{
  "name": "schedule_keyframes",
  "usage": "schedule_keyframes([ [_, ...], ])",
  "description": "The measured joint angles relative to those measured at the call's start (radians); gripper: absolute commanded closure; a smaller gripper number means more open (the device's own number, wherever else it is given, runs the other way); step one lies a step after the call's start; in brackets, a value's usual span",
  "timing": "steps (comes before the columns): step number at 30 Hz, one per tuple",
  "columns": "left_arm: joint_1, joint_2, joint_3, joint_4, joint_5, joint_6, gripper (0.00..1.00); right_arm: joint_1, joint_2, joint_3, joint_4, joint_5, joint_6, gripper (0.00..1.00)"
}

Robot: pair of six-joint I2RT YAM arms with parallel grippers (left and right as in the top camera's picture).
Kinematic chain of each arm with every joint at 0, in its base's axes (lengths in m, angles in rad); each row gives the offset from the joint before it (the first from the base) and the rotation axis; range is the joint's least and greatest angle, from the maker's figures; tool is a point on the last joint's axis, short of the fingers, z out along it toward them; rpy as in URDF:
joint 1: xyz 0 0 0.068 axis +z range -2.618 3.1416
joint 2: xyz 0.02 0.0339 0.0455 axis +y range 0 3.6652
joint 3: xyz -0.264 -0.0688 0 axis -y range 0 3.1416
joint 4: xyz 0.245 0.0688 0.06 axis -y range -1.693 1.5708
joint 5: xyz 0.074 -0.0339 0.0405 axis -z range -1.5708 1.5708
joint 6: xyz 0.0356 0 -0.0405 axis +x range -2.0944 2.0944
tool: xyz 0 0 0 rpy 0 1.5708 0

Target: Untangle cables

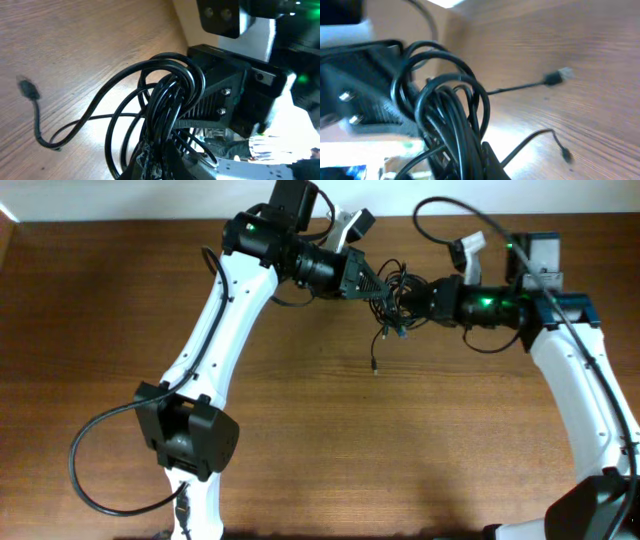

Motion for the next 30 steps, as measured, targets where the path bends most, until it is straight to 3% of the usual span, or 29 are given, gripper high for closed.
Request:
schedule_keyframes([
  [2,0.006,-0.012,0.0,0.004,0.042,0.006,1.0,-0.031,0.002,-0.002,-0.004,-0.117,-0.058,0.62],
  [3,0.019,-0.017,0.0,0.006,0.045,0.012,1.0,-0.052,0.002,-0.006,-0.01,-0.132,-0.073,0.41],
  [5,0.121,-0.028,0.0,0.031,0.072,0.034,1.0,-0.135,0.006,-0.022,-0.008,-0.132,-0.095,0.26],
  [8,0.145,-0.03,0.001,0.07,0.17,0.056,1.0,-0.164,0.013,-0.026,0.026,-0.111,-0.071,0.23],
  [11,0.12,-0.034,0.003,0.058,0.167,0.064,1.0,-0.18,0.013,-0.026,-0.009,-0.037,-0.062,0.23],
  [14,0.058,-0.041,0.006,-0.097,-0.18,0.071,0.96,-0.182,0.013,-0.027,-0.098,0.111,-0.057,0.23],
  [15,0.004,-0.041,0.005,-0.129,-0.323,0.071,0.83,-0.182,0.013,-0.027,-0.114,0.166,-0.056,0.23],
  [16,-0.034,-0.041,0.003,-0.146,-0.399,0.07,0.6,-0.182,0.013,-0.027,-0.121,0.191,-0.055,0.23],
  [17,-0.079,-0.041,-0.003,-0.166,-0.489,0.074,0.18,-0.182,0.013,-0.027,-0.131,0.225,-0.055,0.22],
  [18,-0.142,-0.039,-0.021,-0.184,-0.599,0.066,0.01,-0.182,0.013,-0.027,-0.135,0.256,-0.055,0.22],
  [25,-0.186,0.021,-0.051,-0.252,-0.862,0.067,0.01,-0.182,0.013,-0.027,-0.152,0.314,-0.055,0.22],
  [28,-0.185,0.021,-0.051,-0.293,-0.858,0.128,0.17,-0.182,0.013,-0.027,-0.159,0.328,-0.055,0.22],
  [30,-0.175,0.021,-0.051,-0.302,-0.851,0.165,0.41,-0.182,0.014,-0.027,-0.166,0.332,-0.056,0.22],
])
